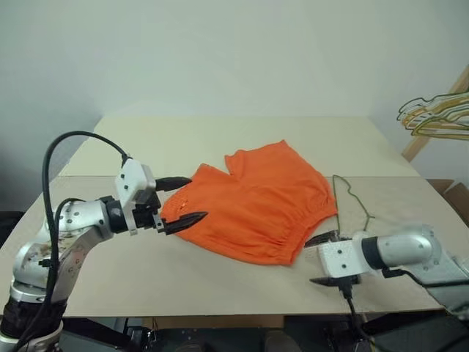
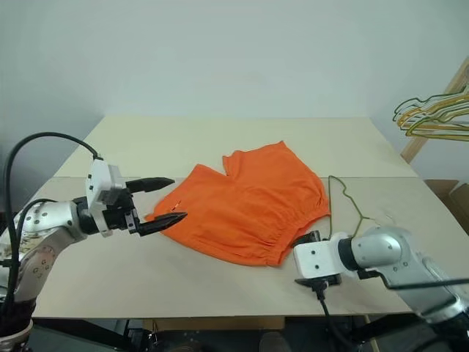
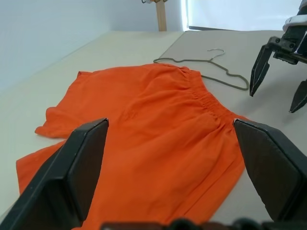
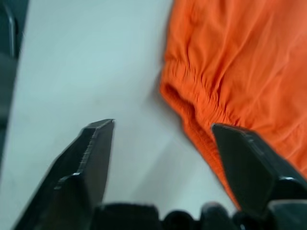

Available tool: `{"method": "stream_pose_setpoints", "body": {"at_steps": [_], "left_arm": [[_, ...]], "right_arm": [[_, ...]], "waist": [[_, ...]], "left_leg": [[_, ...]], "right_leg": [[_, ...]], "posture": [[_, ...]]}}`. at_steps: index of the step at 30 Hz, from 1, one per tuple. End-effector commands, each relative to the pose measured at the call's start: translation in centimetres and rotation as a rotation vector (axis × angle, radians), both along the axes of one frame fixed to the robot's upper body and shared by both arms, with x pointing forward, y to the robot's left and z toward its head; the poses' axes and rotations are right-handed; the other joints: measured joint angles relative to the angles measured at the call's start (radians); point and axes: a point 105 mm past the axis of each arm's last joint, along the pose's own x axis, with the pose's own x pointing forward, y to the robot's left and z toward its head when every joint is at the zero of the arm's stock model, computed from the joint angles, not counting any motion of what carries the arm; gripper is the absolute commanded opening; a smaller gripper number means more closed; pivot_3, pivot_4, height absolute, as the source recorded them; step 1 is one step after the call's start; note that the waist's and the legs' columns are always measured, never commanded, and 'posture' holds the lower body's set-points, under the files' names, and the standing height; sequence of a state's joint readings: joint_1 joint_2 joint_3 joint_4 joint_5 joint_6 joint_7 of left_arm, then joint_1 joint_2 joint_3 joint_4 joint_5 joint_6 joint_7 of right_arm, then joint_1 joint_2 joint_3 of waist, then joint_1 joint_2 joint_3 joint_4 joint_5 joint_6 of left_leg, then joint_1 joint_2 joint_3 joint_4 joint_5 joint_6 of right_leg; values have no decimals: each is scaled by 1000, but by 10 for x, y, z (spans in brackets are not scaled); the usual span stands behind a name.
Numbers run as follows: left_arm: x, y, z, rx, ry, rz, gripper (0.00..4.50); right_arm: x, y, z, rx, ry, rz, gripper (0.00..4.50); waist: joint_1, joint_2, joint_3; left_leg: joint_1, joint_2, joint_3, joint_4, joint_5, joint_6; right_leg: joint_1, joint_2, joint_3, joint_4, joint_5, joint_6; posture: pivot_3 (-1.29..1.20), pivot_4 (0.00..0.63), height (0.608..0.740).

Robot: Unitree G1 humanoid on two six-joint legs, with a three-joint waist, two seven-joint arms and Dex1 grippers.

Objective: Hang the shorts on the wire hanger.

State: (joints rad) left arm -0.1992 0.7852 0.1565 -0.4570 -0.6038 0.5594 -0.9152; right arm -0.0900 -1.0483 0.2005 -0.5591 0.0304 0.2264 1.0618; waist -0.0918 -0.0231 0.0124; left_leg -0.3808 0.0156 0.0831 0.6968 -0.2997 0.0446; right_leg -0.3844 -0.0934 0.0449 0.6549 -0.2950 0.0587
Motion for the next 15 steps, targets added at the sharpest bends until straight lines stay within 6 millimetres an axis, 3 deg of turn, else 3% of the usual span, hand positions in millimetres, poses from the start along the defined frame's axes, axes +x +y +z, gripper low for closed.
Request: {"method": "stream_pose_setpoints", "body": {"at_steps": [1,7,15], "left_arm": [[1,2,0,70,-55,-5,4500],[12,12,-17,186,-70,1,4500],[16,19,-42,329,-81,-19,4500]], "right_arm": [[6,19,1,23,-67,-70,4461],[31,37,-30,-104,-157,-187,4461],[46,37,-32,-195,-238,-214,1826]], "waist": [[2,0,0],[4,1,-1],[3,0,-1]], "left_leg": [[1,0,0,0,0,0],[-2,-1,2,1,1,-1],[-4,-1,2,3,4,-6]], "right_leg": [[1,0,0,0,0,0],[-2,1,0,0,0,-1],[-3,2,-2,0,-1,0]], "posture": [[-134,0,740],[-135,0,740],[-136,0,740]]}}
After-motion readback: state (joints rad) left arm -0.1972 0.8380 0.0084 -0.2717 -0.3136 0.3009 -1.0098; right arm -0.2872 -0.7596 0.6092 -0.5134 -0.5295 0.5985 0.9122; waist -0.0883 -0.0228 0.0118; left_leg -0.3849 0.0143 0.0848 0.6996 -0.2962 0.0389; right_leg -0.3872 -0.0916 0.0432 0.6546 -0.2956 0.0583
